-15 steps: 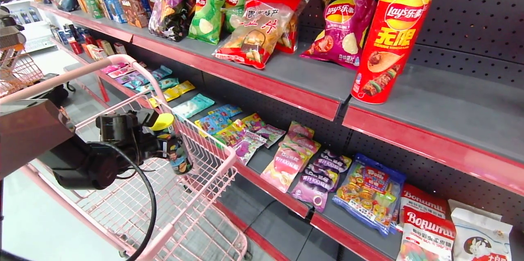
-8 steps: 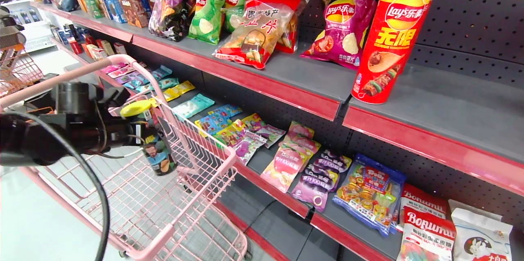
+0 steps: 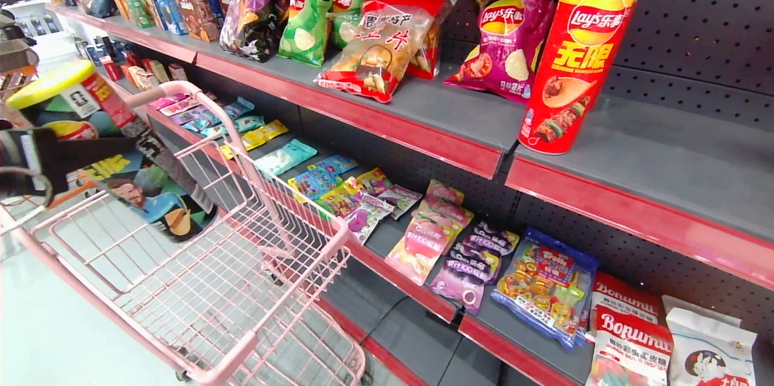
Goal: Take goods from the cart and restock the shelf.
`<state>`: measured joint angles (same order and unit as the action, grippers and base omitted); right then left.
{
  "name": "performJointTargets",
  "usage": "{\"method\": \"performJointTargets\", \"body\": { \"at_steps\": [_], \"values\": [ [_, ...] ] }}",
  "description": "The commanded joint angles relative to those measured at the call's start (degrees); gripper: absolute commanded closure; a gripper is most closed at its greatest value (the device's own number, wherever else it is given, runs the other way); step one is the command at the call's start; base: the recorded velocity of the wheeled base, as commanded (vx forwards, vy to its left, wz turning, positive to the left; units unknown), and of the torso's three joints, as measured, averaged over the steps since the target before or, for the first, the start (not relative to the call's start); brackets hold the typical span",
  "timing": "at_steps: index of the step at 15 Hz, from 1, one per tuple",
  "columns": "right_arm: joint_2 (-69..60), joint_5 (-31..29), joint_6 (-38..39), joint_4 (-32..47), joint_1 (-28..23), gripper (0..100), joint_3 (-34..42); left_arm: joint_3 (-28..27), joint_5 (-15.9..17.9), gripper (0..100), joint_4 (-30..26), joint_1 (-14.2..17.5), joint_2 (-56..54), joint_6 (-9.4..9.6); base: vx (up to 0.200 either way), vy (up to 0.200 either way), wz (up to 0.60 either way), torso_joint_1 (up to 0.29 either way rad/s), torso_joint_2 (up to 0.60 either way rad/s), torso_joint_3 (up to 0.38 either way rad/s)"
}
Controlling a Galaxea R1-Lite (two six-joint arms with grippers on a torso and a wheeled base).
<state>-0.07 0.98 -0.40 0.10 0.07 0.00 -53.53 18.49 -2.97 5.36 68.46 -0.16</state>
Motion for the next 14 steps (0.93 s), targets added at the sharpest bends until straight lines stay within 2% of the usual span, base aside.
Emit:
{"method": "performJointTargets", "body": {
  "at_steps": [1, 3, 5, 7, 14],
  "values": [
    [0.07, -0.01, -0.04, -0.10, 0.01, 0, 0.00, 7.39, 0.49, 100, -1.77, 0.88, -16.61, -0.19, 0.000, 0.000, 0.00, 0.041, -0.12, -0.085],
    [0.07, -0.01, -0.04, -0.10, 0.01, 0, 0.00, 10.29, 0.58, 100, -1.77, 0.61, -20.65, -0.11, 0.000, 0.000, 0.00, 0.102, -0.35, -0.232],
    [0.07, -0.01, -0.04, -0.10, 0.01, 0, 0.00, 13.98, 2.42, 100, -1.77, 0.44, -26.10, 0.33, 0.000, 0.000, 0.00, 0.154, -0.49, -0.320],
    [0.07, -0.01, -0.04, -0.01, 0.01, 0, 0.00, 16.53, 2.51, 100, -1.77, 0.44, -29.79, 1.21, 0.000, 0.000, 0.00, 0.188, -0.53, -0.347],
    [0.07, -0.01, -0.04, -0.01, 0.01, 0, 0.00, 19.08, 2.25, 100, -1.86, 0.44, -34.62, 1.48, 0.000, 0.000, 0.00, 0.222, -0.56, -0.348]
  ]
}}
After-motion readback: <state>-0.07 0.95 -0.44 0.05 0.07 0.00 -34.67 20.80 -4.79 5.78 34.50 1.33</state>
